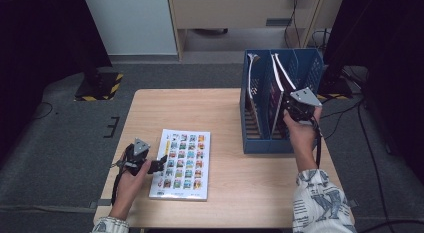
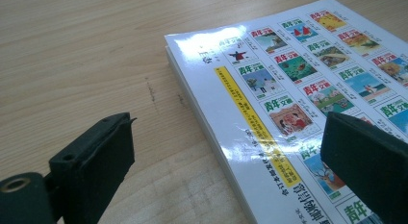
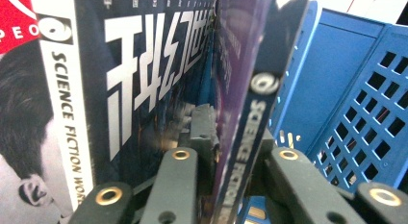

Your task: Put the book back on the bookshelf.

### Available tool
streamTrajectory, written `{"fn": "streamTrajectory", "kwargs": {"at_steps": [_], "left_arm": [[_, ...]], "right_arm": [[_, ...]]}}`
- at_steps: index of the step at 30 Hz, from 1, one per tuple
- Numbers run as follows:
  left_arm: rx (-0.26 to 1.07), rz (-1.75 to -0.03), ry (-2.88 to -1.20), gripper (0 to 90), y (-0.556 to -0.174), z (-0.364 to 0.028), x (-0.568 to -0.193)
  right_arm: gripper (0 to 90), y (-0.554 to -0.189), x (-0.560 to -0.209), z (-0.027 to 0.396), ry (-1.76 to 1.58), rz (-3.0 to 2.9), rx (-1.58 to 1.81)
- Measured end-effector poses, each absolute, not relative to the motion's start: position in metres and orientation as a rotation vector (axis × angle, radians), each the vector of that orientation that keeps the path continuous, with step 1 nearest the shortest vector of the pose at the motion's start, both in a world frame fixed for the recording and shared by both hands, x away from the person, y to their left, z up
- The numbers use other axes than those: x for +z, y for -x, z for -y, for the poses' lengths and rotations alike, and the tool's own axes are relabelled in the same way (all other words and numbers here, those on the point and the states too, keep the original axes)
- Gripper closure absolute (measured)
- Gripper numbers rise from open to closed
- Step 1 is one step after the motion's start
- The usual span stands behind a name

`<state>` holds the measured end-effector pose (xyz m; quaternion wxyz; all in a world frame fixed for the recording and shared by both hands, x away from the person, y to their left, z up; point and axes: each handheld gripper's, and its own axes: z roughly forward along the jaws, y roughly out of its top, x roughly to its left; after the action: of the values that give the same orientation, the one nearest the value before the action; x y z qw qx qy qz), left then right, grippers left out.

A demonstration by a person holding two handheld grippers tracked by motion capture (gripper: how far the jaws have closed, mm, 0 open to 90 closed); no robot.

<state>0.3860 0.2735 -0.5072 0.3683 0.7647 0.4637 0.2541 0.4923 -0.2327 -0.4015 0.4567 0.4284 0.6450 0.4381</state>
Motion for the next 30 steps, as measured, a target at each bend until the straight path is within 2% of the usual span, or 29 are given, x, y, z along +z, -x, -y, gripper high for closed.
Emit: {"fn": "streamTrajectory", "kwargs": {"at_steps": [5,10,30], "left_arm": [[0.653,-1.19,-1.963,4.5,-0.386,-0.274,-0.507],[0.651,-1.194,-1.964,4.5,-0.386,-0.275,-0.507],[0.652,-1.195,-1.963,4.5,-0.384,-0.275,-0.507]], "right_arm": [[73.1,-0.489,-0.402,0.232,-1.061,-1.581,1.11],[62.7,-0.485,-0.403,0.23,-1.074,-1.574,1.146],[53.2,-0.468,-0.409,0.236,-1.093,-1.58,1.174]]}}
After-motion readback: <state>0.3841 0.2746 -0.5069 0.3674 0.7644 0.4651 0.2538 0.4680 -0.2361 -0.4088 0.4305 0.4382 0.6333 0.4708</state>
